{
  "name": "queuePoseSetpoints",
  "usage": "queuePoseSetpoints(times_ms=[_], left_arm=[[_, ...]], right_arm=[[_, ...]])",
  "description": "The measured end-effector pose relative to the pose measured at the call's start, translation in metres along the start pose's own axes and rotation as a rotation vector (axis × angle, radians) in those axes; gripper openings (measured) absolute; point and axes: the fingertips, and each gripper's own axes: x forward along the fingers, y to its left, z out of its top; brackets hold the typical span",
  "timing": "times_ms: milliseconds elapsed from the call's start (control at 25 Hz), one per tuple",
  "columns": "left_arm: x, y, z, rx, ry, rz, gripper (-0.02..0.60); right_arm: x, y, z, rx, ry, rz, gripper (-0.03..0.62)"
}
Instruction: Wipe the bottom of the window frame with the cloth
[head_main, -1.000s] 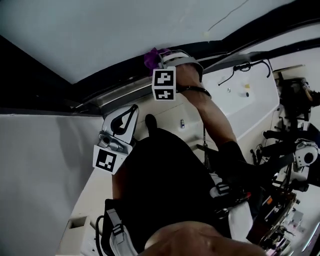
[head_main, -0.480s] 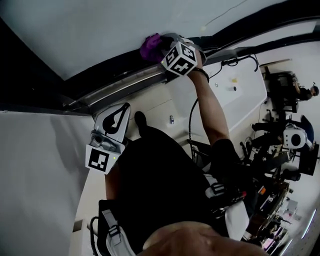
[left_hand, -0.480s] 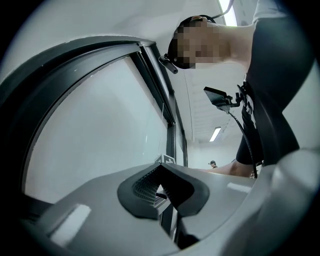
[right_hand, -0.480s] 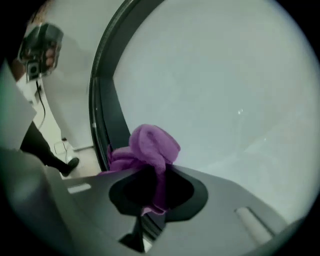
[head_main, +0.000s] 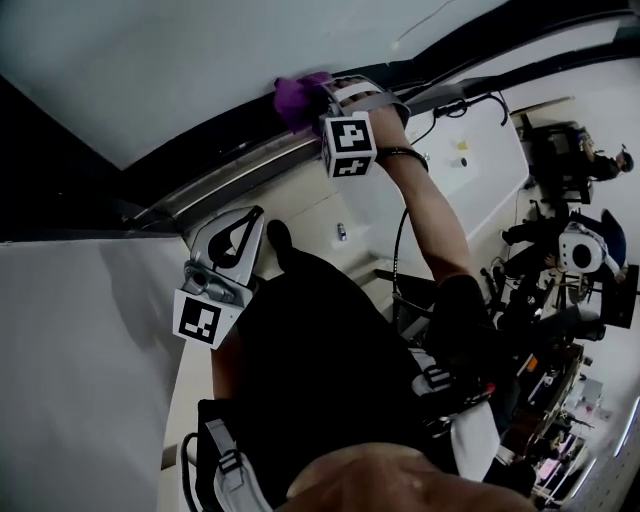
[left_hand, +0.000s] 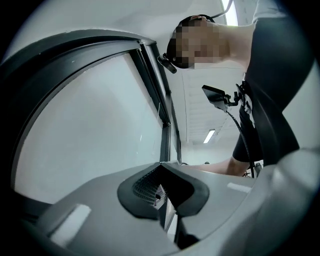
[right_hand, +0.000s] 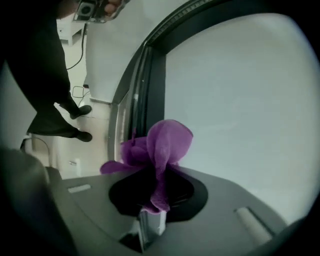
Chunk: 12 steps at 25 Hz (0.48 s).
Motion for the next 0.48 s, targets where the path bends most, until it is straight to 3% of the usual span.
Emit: queuePoseSetpoints(times_ms=[80, 160, 200, 320, 360, 400, 480], left_arm=[[-0.003, -0.003, -0.001, 0.015, 0.018, -0.001, 0.002], [-0.011, 0.003, -0.002, 0.011, 0.018, 0.023, 0.002], [-0.016, 0.007, -0.003, 0.004, 0.013, 0.036, 0.002], [-0.023, 0.012, -0.005, -0.012, -0.008, 0.046, 0.002], [-0.021, 0.009, -0.003, -0.011, -0.01, 0.04, 0.002], [-0.018, 0.005, -0.001, -0.003, -0.007, 0.032, 0.002], [-0.013, -0.004, 0.006, 0.024, 0.012, 0.022, 0.002]], right_arm=[[-0.03, 0.039, -0.007, -0.027, 0.033, 0.16, 0.051], [-0.059, 0.059, -0.012, 0.068, -0.027, 0.285, 0.051], [-0.063, 0.05, -0.013, 0.17, -0.092, 0.273, 0.051], [-0.026, -0.028, -0.028, 0.591, -0.298, 0.021, 0.052], [-0.008, -0.044, -0.032, 0.721, -0.365, -0.004, 0.054], [0.005, -0.05, -0.033, 0.837, -0.443, 0.028, 0.054], [0.001, -0.041, -0.032, 1.006, -0.616, 0.177, 0.051]])
